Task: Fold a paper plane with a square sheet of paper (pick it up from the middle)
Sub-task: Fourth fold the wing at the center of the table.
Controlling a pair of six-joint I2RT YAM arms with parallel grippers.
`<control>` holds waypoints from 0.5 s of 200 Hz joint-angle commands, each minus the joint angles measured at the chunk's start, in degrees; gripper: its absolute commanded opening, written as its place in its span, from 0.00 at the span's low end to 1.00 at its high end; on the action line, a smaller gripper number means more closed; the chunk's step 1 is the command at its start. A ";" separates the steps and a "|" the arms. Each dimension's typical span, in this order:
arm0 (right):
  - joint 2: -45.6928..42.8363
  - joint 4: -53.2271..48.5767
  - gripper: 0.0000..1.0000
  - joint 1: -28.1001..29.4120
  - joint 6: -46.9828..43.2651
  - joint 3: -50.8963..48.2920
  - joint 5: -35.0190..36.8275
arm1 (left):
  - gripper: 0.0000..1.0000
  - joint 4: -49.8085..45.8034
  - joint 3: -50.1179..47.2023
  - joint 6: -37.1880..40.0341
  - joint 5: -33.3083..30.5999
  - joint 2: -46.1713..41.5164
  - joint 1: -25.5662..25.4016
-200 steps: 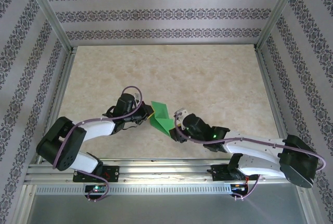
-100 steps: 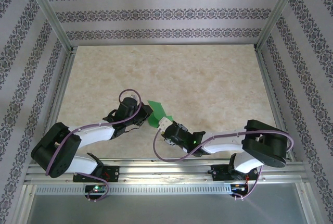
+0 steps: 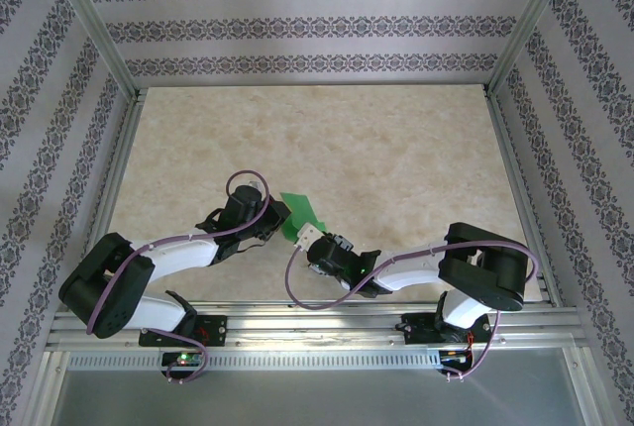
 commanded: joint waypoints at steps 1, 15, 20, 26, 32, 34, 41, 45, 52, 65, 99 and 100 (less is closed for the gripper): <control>0.51 1.64 0.18 -0.12 1.26 0.11 1.12 | 0.01 -3.05 1.10 1.46 -0.92 -1.62 -0.64; 0.48 1.72 0.14 -0.12 1.64 -0.13 1.10 | 0.03 -3.84 1.25 1.84 -1.27 -2.07 -0.61; 0.47 1.72 0.14 -0.20 1.78 -0.20 1.25 | 0.03 -4.02 1.18 1.96 -1.41 -2.17 -0.61; 0.50 1.73 0.12 -0.24 1.96 -0.32 1.33 | 0.04 -4.28 1.10 2.04 -1.58 -2.32 -0.53; 0.41 1.81 0.11 -0.32 2.00 -0.41 1.27 | 0.04 -4.52 1.08 2.10 -1.70 -2.51 -0.47; 0.36 1.87 0.11 -0.32 1.98 -0.48 1.23 | 0.04 -4.55 1.08 2.17 -1.73 -2.48 -0.44; 0.17 1.98 0.10 -0.44 2.12 -0.71 1.10 | 0.04 -4.64 1.06 2.27 -1.70 -2.71 -0.43; 0.14 2.12 0.10 -0.50 2.27 -0.81 1.17 | 0.04 -4.67 1.03 2.31 -1.74 -2.76 -0.35; -0.05 2.08 0.09 -0.60 2.36 -0.90 1.02 | 0.07 -5.07 1.08 2.42 -1.84 -2.91 -0.34; -0.19 2.24 0.07 -0.82 2.63 -1.12 0.78 | 0.23 -6.37 1.34 3.02 -1.95 -3.26 -0.09; -0.43 3.03 0.07 -1.15 3.01 -1.50 -1.45 | 0.47 -9.17 1.87 4.77 -0.83 -3.45 1.98; -0.44 3.03 0.07 -1.20 3.02 -1.49 -1.52 | 0.47 -9.19 1.91 4.86 -0.63 -3.36 2.05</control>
